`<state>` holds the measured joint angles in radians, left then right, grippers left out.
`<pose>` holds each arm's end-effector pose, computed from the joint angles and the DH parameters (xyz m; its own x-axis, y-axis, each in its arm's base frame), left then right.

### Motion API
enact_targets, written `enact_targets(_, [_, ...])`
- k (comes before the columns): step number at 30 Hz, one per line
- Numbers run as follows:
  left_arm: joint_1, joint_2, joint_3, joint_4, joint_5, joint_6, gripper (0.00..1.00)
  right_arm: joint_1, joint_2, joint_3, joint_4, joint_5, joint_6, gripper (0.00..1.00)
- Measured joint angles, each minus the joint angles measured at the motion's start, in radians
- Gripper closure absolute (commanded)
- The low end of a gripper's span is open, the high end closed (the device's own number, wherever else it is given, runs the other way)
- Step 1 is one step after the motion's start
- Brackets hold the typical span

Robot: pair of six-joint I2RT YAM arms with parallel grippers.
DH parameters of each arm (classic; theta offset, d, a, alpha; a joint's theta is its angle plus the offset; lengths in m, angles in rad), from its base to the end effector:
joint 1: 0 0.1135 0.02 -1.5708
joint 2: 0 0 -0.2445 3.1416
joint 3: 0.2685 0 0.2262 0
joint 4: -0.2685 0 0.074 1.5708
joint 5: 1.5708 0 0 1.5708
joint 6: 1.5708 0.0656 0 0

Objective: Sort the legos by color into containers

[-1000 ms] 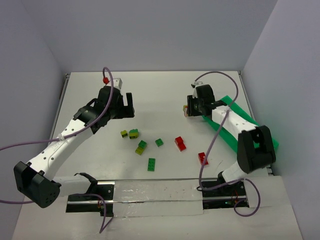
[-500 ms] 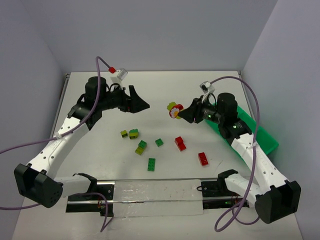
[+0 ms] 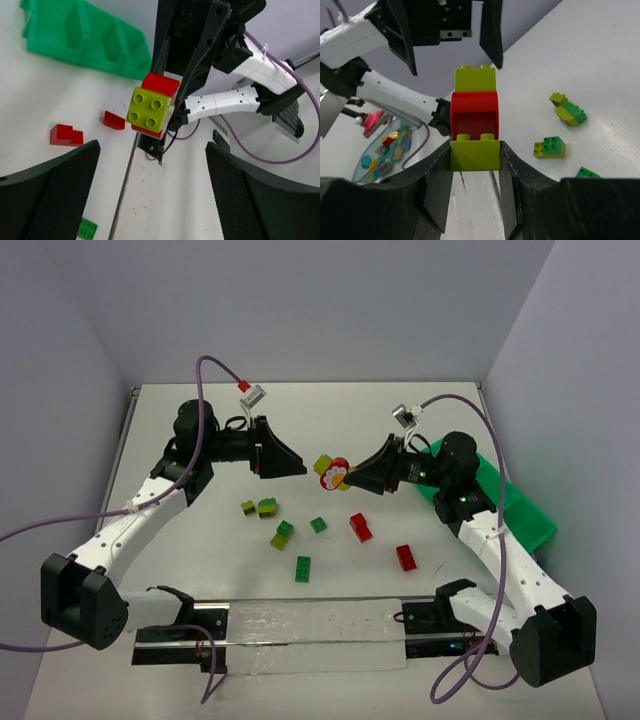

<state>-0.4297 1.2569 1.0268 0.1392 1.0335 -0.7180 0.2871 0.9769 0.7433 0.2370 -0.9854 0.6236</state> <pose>0.2289 -0.1669 0.3450 -0.7141 -0.0431 -0.6987 0.6921 0.1069 -0.7139 0.1950 0.1146 0.3244 -0.5555 0.1724 -0.8134 -0.7778 0.2380 0.5817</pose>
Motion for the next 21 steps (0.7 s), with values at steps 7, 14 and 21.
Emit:
enact_targets(7, [-0.078,0.069,0.055,-0.048,0.012,0.042,0.08,0.0,0.047,0.002,0.101,-0.079,0.075,1.0])
enact_targets(14, [-0.114,0.109,0.059,-0.009,0.027,0.018,0.15,0.003,0.056,0.012,0.103,-0.112,0.075,1.0])
enact_targets(21, [-0.157,0.137,0.06,0.005,0.029,-0.002,0.3,0.006,0.057,0.016,0.099,-0.127,0.068,1.0])
